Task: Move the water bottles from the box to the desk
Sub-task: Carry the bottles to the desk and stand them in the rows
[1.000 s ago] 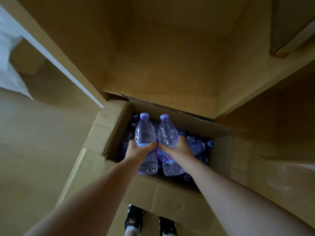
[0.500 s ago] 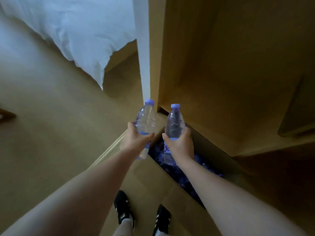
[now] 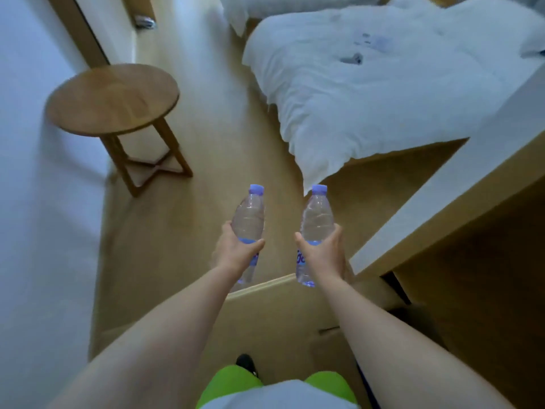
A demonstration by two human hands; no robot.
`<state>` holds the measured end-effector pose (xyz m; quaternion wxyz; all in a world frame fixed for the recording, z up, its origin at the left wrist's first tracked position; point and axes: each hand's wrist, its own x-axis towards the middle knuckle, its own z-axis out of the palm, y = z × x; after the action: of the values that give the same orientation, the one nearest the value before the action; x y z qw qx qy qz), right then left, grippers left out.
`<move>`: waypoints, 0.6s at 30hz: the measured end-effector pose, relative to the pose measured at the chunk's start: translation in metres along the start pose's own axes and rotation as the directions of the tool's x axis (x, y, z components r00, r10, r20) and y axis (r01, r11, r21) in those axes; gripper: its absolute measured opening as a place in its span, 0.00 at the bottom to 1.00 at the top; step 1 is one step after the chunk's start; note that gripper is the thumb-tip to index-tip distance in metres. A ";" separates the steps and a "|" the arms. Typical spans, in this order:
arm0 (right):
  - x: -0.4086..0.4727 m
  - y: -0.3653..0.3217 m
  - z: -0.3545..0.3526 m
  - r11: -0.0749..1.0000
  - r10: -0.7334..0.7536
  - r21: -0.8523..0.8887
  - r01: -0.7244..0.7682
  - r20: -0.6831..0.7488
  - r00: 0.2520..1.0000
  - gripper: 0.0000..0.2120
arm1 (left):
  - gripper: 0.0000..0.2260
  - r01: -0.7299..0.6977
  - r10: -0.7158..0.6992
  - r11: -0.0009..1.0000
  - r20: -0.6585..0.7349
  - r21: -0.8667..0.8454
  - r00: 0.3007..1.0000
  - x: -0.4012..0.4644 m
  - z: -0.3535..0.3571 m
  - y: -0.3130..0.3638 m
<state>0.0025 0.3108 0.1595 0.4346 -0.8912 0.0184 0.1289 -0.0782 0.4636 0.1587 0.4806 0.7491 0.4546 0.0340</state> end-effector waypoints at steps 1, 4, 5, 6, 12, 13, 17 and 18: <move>0.001 -0.015 0.012 1.000 -0.019 -0.002 0.019 0.018 1.000 0.33 | 0.29 0.020 -0.021 0.999 -0.029 -0.027 0.999 0.008 -0.015 0.000; 0.006 -0.055 0.047 0.998 -0.060 -0.021 0.062 0.076 0.995 0.35 | 0.29 0.054 -0.061 0.995 -0.091 -0.081 0.994 0.031 -0.052 0.003; 0.008 -0.066 0.057 0.997 -0.072 -0.031 0.075 0.094 0.993 0.35 | 0.29 0.061 -0.071 0.994 -0.102 -0.094 0.992 0.039 -0.063 0.005; 0.010 -0.077 0.067 0.995 -0.088 -0.041 0.093 0.110 0.990 0.35 | 0.30 0.067 -0.079 0.992 -0.111 -0.104 0.991 0.048 -0.072 0.007; 0.052 -0.137 0.121 0.978 -0.196 -0.038 0.207 0.194 0.961 0.38 | 0.31 0.098 -0.121 0.986 -0.179 -0.136 0.976 0.115 -0.107 0.031; 0.064 -0.146 0.129 0.974 -0.209 -0.041 0.221 0.201 0.957 0.38 | 0.30 0.106 -0.131 0.985 -0.188 -0.138 0.973 0.129 -0.110 0.035; 0.126 -0.190 0.159 0.967 -0.234 -0.041 0.250 0.233 0.944 0.40 | 0.30 0.126 -0.159 0.980 -0.225 -0.156 0.961 0.195 -0.115 0.064; 0.144 -0.203 0.165 0.966 -0.240 -0.040 0.257 0.238 0.941 0.40 | 0.30 0.131 -0.169 0.977 -0.237 -0.166 0.957 0.212 -0.116 0.074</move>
<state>0.1363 0.5769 0.1831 0.4149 -0.8800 -0.1495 0.1763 0.0375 0.6853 0.1945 0.4754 0.6643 0.5631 0.1251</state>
